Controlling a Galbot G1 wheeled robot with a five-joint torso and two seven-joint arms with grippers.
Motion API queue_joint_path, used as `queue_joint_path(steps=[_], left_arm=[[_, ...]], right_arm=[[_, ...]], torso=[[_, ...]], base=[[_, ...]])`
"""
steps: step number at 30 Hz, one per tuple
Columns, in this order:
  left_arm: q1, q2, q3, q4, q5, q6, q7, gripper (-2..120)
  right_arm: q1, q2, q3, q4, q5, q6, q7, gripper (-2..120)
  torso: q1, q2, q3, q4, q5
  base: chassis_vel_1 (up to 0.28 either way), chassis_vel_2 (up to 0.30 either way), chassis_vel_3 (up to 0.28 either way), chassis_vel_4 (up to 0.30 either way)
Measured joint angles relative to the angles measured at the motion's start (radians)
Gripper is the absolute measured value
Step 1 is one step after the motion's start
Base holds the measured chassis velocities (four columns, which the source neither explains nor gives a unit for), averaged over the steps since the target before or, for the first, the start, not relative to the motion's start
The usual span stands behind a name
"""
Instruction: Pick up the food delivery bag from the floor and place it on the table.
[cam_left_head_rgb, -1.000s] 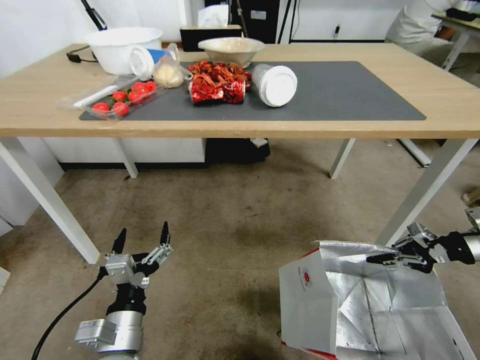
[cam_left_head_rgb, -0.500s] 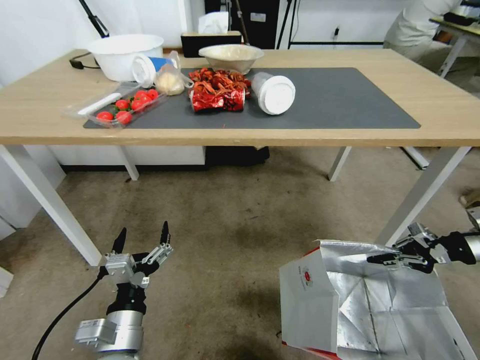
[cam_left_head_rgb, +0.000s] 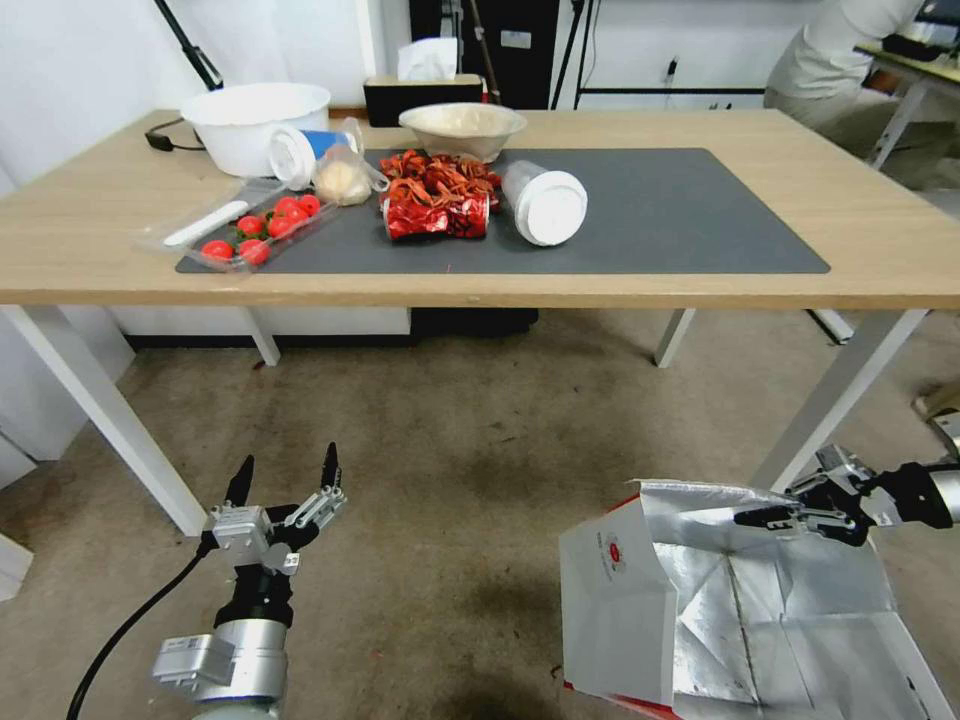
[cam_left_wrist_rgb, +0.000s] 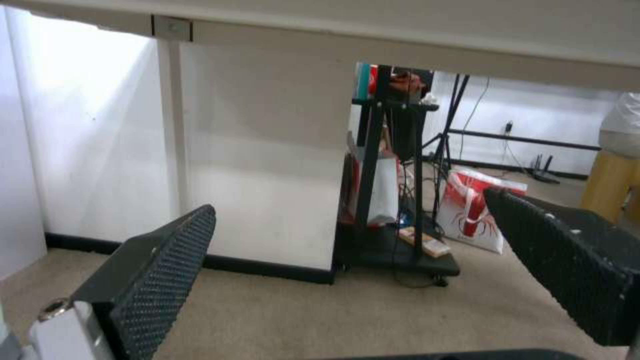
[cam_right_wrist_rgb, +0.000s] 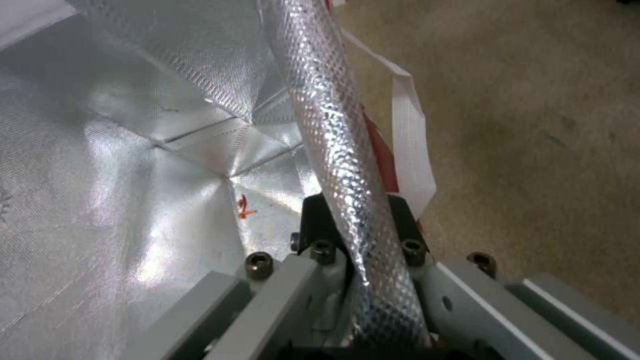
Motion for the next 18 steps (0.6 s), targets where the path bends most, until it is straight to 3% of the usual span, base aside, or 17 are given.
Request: queue_joint_path(steps=[18], left_arm=[[0.001,0.003,0.000,0.008,0.001,-0.002,-0.002,100]], right_arm=[[-0.003,-0.003,0.000,0.001,0.001,-0.001,0.000,0]], torso=[[0.024,0.073,0.049,0.0000,0.0000]], base=[[0.000,0.000,0.000,0.000]])
